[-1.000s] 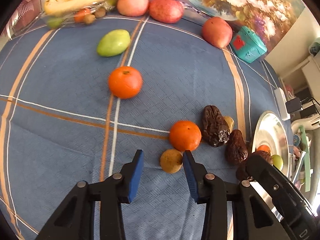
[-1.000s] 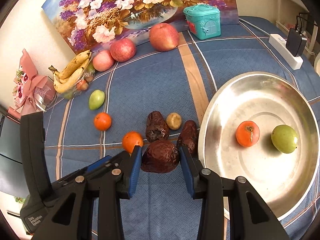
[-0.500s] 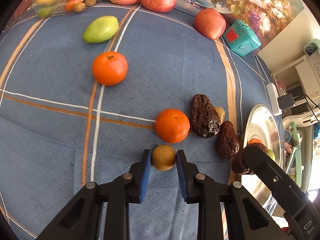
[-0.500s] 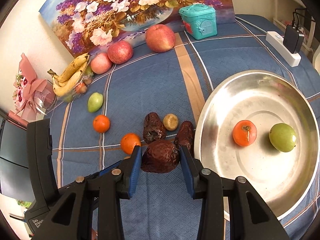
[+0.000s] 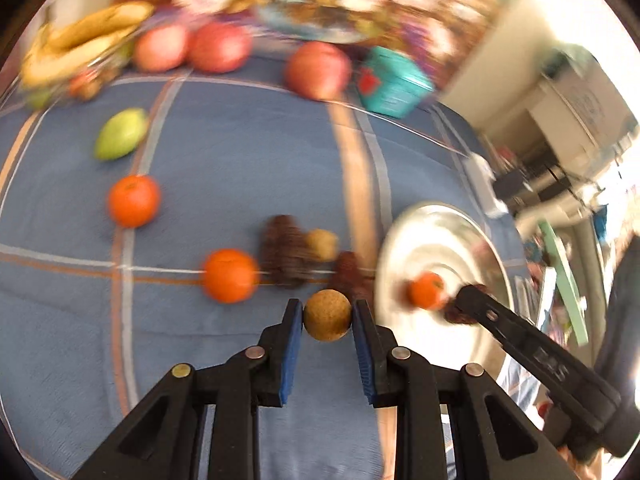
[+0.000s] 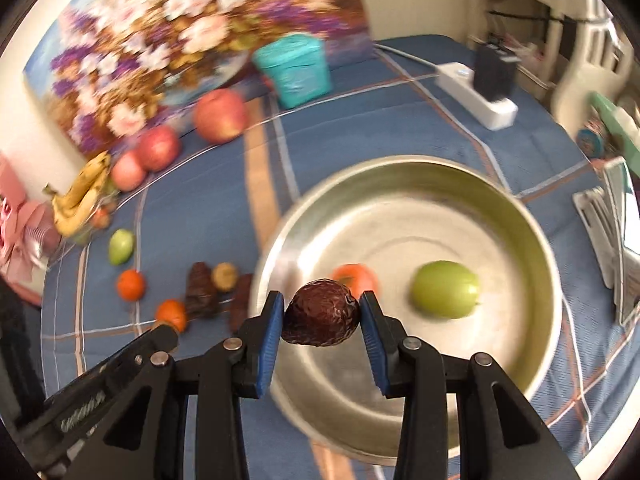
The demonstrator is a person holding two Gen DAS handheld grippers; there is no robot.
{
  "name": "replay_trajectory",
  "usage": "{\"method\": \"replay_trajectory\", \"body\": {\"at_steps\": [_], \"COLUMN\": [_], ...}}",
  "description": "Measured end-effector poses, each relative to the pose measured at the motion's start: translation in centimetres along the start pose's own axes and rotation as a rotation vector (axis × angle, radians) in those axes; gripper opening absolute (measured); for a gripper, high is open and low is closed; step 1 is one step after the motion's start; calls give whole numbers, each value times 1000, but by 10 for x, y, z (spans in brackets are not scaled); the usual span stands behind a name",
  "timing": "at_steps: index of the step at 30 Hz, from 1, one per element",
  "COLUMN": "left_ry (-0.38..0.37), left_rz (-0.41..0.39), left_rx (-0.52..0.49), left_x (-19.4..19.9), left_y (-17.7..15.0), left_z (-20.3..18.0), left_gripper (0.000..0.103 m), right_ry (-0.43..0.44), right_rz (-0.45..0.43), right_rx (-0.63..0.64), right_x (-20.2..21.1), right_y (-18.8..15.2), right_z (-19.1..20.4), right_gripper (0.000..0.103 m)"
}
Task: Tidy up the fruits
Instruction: 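Carry the date and kiwi over the steel bowl and open both tools, then withdraw both tools from the bowl toward the remaining fruits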
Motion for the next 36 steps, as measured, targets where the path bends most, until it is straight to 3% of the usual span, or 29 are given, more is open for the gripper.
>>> {"method": "replay_trajectory", "body": {"at_steps": [10,19,24,34,36], "left_ry": [-23,-3,38,223,241], "left_rz": [-11,-13,-2,11,11], "left_rx": [-238,-231,-161,107,143], "left_x": [-11,-10,-13,-14,-12], "left_y": [-22,-22,-16,3,4], "left_z": [-80,-73,-55,40,54], "left_gripper": [28,31,31,31,31], "right_ry": [-35,-48,-47,-43,-42], "right_rz": [-13,-26,-22,15,21], "right_rx": [-33,-47,-37,6,28], "right_x": [8,11,11,-1,-3], "right_y": [3,4,4,-1,-2], "right_z": [-23,-29,-27,-16,-11], "right_gripper": [41,43,43,42,50]}}
Point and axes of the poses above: each gripper's, at about its wrist camera, not at the fingertips, and x roughly against the way its jaws point, z to its left, y to its top, the point moved 8 cm from there along -x, roughly the way its jaws point, and after that the axes turned 15 degrees about y, right-handed, at the moved point
